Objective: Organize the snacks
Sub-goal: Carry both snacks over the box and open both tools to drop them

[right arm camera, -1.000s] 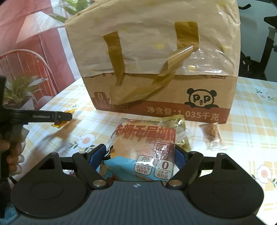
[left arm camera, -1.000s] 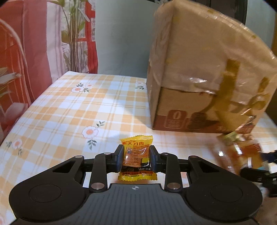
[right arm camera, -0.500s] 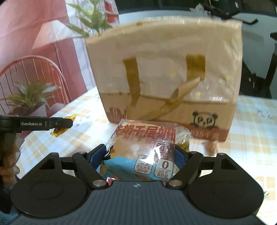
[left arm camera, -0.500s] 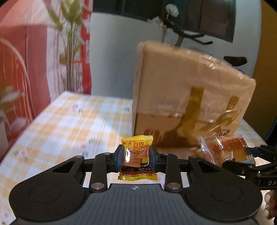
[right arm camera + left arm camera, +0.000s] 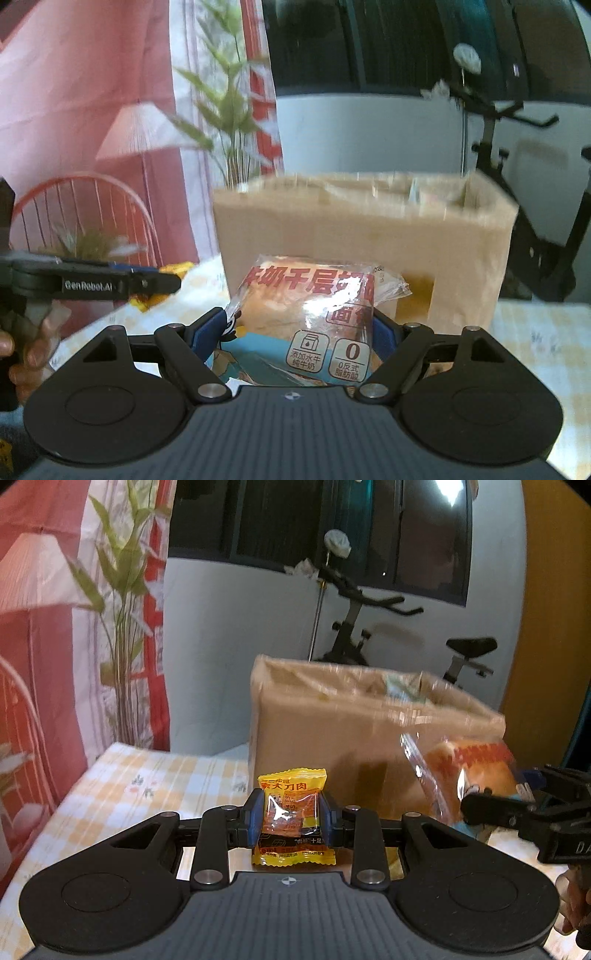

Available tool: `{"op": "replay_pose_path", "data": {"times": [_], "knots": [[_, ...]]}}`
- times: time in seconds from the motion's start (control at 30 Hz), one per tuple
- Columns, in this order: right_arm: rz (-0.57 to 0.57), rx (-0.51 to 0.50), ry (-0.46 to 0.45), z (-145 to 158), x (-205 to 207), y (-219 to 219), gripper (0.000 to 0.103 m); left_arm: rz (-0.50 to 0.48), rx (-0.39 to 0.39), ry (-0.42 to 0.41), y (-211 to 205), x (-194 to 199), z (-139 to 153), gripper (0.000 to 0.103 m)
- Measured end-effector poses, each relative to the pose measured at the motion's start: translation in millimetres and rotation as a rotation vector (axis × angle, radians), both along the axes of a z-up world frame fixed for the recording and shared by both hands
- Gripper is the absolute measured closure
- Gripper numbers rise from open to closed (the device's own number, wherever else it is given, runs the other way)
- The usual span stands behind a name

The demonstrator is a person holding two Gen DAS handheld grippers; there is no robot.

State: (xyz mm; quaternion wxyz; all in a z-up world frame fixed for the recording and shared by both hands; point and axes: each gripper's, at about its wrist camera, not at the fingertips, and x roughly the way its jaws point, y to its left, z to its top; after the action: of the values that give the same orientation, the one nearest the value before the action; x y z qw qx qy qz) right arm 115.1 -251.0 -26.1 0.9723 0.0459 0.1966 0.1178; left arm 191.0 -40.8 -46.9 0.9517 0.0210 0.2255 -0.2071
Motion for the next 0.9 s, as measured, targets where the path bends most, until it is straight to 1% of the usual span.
{"op": "replay_pose_path", "data": {"times": [0.13,0.3,0.37,0.47,0.63,0.8,0.9], "knots": [[-0.004,-0.002,-0.068,23,8,-6,0.021,-0.017,-0.005,-0.047,-8,7,17,0.07],[0.0,-0.026,-0.128,51,24,-9,0.021,-0.045,-0.023,-0.109,-22,18,40,0.07],[0.0,-0.039,-0.149,62,32,-12,0.021,-0.05,-0.04,-0.113,-27,27,48,0.07],[-0.005,-0.054,-0.162,73,50,-19,0.021,-0.054,-0.062,-0.095,-36,47,55,0.07],[-0.022,-0.08,-0.139,79,94,-33,0.021,-0.054,-0.057,-0.066,-51,84,60,0.07],[-0.017,-0.098,-0.066,72,137,-40,0.021,-0.049,-0.084,-0.001,-53,117,57,0.07],[-0.015,-0.1,-0.029,67,153,-41,0.021,-0.055,-0.068,0.009,-58,130,55,0.07]]}}
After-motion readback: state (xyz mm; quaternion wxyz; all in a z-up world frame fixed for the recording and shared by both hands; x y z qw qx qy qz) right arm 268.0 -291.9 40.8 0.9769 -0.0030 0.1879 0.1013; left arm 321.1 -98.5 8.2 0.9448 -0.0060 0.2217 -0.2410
